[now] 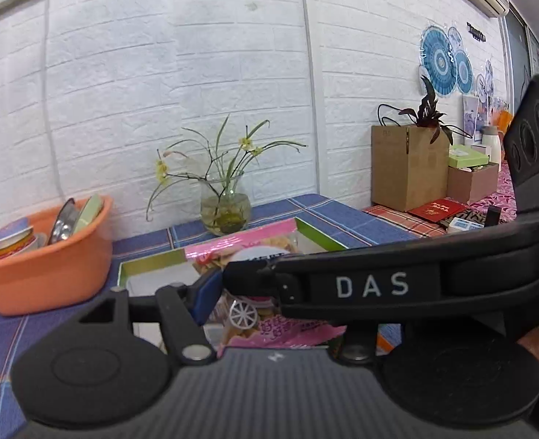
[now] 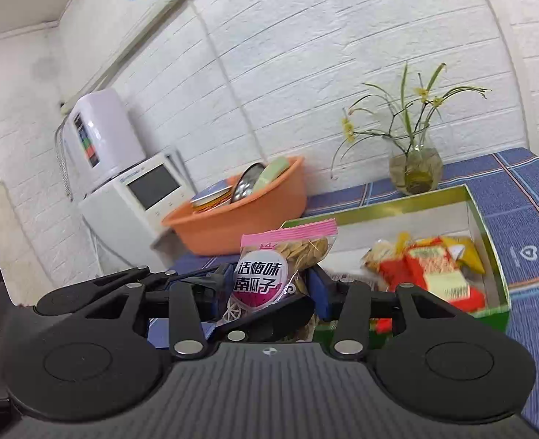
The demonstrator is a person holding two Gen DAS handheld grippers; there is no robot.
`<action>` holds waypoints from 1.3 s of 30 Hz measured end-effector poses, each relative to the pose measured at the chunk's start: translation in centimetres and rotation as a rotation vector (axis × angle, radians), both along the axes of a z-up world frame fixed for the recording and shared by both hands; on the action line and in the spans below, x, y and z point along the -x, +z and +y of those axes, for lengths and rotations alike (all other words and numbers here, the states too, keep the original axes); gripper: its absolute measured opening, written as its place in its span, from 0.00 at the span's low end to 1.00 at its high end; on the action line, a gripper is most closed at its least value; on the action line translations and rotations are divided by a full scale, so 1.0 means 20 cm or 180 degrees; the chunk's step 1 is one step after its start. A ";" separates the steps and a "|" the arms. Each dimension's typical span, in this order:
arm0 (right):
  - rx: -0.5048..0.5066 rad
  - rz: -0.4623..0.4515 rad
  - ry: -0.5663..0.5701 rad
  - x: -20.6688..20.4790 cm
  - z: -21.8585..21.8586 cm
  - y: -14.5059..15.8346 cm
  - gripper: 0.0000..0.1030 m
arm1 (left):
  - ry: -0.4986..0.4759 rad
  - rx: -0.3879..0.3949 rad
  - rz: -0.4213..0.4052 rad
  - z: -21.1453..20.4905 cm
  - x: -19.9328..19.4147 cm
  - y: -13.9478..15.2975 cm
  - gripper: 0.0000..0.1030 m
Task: Organize snacks
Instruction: 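Drop the pink seed bag into the green box with the right gripper, then grasp the green bag with the left gripper while the right grasps the orange candy bag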
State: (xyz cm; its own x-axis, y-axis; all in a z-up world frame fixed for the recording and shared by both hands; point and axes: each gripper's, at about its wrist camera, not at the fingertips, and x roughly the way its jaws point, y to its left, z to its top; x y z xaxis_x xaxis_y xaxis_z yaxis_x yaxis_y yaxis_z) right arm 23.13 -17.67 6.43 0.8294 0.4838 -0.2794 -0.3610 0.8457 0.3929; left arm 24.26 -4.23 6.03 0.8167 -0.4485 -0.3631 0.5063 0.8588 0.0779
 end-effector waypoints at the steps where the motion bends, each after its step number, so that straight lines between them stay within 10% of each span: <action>1: -0.0017 0.0020 -0.0021 -0.05 -0.01 -0.01 0.75 | 0.0013 0.0060 0.0054 0.00 -0.05 -0.02 0.49; 7: -0.0031 -0.0012 -0.0254 -0.17 -0.04 -0.10 1.00 | 0.0344 0.0504 0.0395 0.06 -0.27 -0.18 0.49; 13: 0.0060 -0.0471 -0.0532 0.03 -0.13 -0.03 1.00 | 0.0551 0.0514 0.0418 0.18 -0.26 -0.15 0.62; 22: -0.0264 -0.0118 -0.0456 0.30 -0.31 -0.06 1.00 | 0.0230 0.0241 0.0407 0.14 -0.03 -0.08 0.78; 32: -0.0743 0.0642 -0.0562 0.23 -0.43 -0.35 1.00 | 0.0464 0.0340 0.1310 0.07 -0.06 -0.37 0.78; 39: -0.0766 0.0998 -0.0632 0.17 -0.41 -0.48 1.00 | 0.0616 0.0339 0.1451 0.00 -0.17 -0.45 0.78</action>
State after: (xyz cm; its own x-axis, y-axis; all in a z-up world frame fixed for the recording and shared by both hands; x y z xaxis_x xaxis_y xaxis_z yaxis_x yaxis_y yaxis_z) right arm 19.72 -25.95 -3.17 0.8059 0.4058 -0.4311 -0.0328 0.7576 0.6519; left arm 27.59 -4.26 -2.90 0.6575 -0.3587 -0.6626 0.2991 0.9314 -0.2074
